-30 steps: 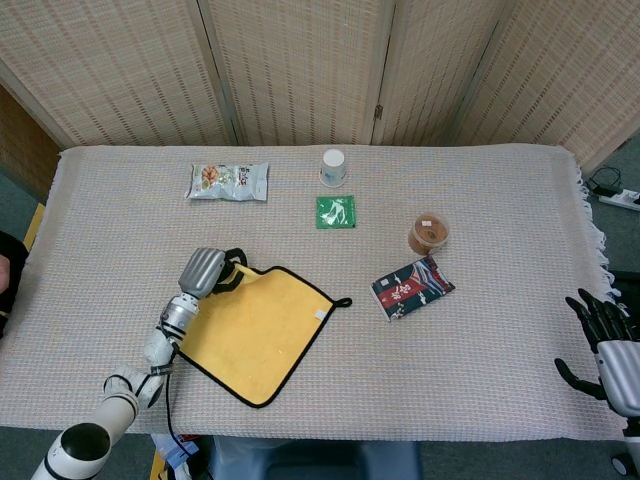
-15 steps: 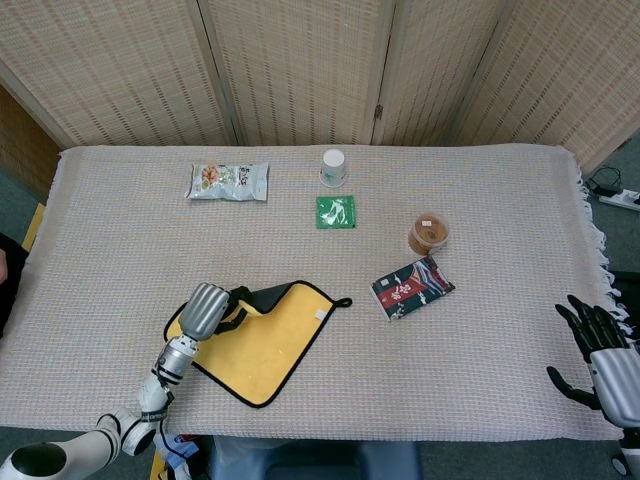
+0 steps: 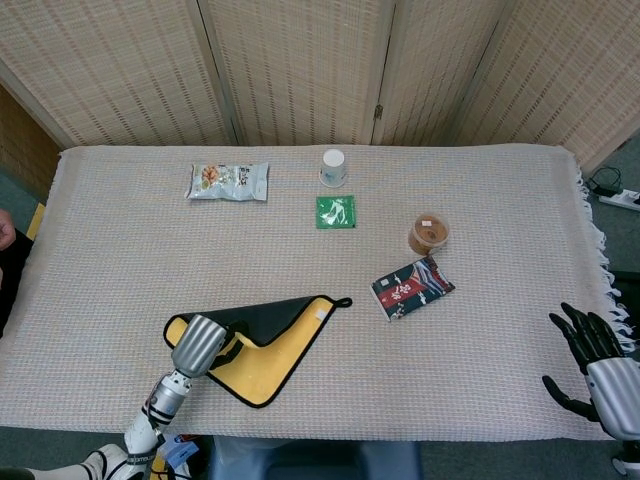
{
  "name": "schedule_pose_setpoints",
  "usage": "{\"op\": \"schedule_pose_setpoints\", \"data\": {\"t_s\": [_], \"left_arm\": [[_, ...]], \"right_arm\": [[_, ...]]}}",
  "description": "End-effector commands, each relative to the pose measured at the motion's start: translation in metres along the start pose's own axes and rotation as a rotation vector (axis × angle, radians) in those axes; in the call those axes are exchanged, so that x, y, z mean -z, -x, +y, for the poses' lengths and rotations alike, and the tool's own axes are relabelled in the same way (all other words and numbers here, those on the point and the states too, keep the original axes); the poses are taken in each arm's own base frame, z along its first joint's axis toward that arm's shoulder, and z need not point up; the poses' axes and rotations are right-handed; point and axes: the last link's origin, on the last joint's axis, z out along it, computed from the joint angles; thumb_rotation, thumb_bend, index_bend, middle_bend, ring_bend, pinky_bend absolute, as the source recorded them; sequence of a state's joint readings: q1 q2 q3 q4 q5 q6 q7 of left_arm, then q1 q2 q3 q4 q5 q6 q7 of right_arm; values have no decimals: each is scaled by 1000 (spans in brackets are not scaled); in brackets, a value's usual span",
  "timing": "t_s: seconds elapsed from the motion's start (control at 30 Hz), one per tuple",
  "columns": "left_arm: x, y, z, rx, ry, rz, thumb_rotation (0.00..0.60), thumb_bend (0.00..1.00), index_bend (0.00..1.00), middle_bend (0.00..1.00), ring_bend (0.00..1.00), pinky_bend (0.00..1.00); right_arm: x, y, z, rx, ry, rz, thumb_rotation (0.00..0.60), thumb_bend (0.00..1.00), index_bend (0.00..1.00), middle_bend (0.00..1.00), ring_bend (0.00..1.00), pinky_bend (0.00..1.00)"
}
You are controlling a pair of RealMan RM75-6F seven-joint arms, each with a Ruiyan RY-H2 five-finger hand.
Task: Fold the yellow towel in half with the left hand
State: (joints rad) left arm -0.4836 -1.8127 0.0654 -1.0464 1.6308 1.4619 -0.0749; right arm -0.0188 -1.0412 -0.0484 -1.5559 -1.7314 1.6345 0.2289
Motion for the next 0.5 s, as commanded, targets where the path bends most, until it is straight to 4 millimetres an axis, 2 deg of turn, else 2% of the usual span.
{"op": "schedule_pose_setpoints", "data": {"t_s": [0.03,0.5], "left_arm": [[9,3,6,0,4,0,600,505,577,1000,1000,1000],[33,13,30,-15,42,-13,600,505,577,1000,1000,1000]], "right_arm": [[3,-1,-1,-2,-7,4,600,364,0,0,0,0],[12,-4,-8,-12,-50,13,600,365,0,0,0,0]]}}
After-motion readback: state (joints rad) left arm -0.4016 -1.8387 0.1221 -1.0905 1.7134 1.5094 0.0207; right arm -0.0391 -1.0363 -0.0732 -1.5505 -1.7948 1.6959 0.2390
